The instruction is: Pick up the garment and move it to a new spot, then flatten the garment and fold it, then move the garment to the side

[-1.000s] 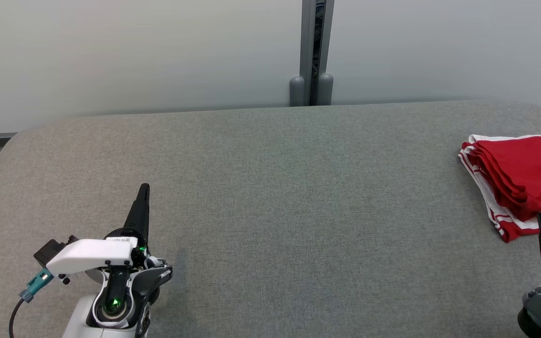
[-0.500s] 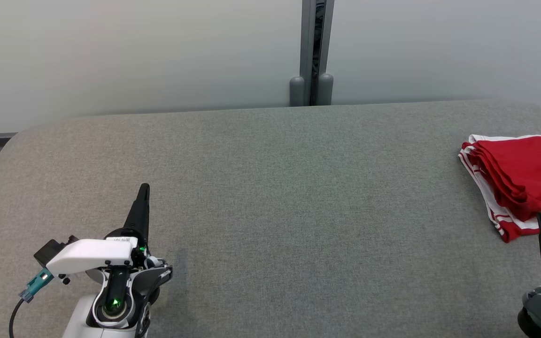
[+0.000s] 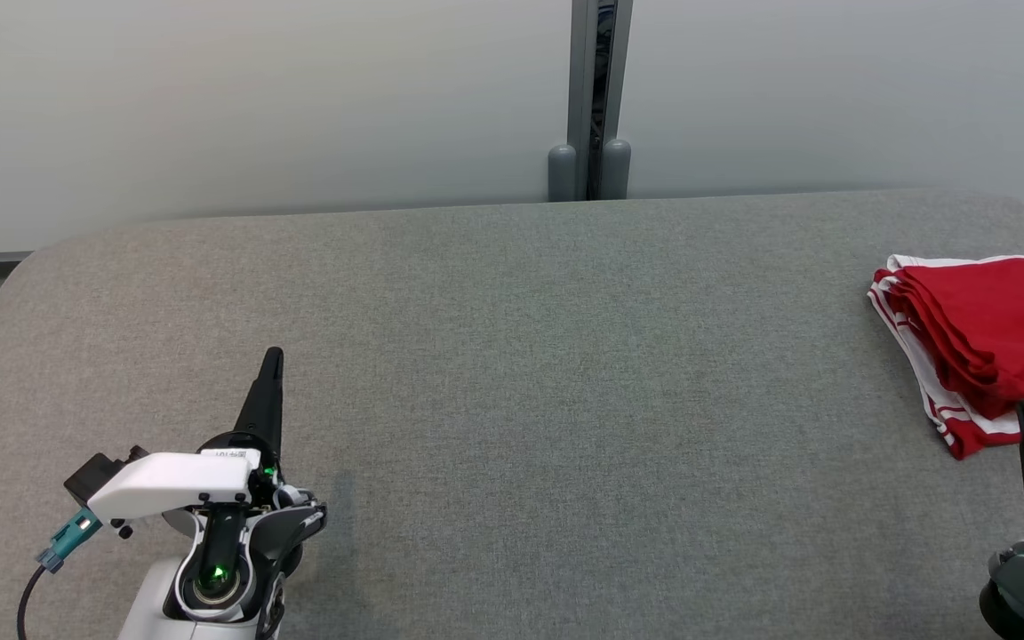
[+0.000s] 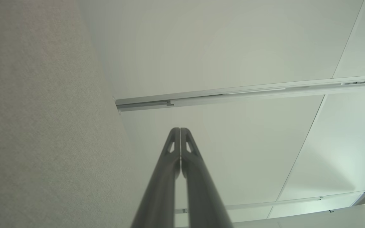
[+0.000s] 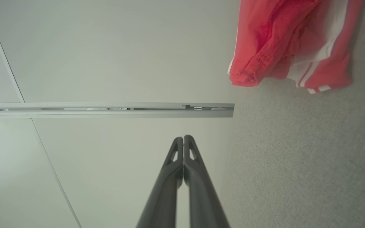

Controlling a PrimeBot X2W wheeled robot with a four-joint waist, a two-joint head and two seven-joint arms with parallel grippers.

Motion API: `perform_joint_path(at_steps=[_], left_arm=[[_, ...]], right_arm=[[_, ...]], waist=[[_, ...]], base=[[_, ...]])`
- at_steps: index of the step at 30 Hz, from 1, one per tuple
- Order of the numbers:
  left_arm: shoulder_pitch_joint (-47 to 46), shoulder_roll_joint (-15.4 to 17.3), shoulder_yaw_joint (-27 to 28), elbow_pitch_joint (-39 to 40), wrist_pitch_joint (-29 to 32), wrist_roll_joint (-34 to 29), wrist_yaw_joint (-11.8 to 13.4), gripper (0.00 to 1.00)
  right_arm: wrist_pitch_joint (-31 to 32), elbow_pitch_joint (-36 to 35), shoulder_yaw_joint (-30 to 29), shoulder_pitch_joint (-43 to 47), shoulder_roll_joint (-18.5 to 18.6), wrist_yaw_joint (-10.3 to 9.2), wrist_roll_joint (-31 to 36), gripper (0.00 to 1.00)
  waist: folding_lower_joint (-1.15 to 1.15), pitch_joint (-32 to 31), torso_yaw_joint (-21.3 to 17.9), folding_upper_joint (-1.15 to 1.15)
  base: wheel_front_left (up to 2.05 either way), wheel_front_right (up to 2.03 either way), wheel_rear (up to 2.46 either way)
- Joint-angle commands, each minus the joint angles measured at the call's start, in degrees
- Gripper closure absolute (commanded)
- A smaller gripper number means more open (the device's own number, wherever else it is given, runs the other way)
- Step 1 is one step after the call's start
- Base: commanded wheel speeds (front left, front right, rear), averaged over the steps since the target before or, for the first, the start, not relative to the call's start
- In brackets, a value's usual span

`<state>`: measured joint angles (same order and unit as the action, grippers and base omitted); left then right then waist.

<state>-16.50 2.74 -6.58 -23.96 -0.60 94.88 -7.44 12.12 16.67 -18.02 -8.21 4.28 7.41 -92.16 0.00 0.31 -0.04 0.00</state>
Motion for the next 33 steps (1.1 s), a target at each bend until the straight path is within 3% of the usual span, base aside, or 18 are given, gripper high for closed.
perform_joint_path(at_steps=[1,33], left_arm=[[-0.5,0.3,0.1,0.0,0.0,0.3,-0.3,1.0],[-0.5,0.3,0.1,0.0,0.0,0.3,-0.3,1.0]], right_arm=[[0.3,0.0,-0.2,-0.3,0.2,0.14,0.4,1.0],[0.6,0.0,-0.6,-0.5,-0.1,0.14,0.7,1.0]], waist=[[0.0,0.0,0.0,0.0],[0.0,0.0,0.0,0.0]], base=[[0.0,0.0,0.0],[0.0,0.0,0.0]])
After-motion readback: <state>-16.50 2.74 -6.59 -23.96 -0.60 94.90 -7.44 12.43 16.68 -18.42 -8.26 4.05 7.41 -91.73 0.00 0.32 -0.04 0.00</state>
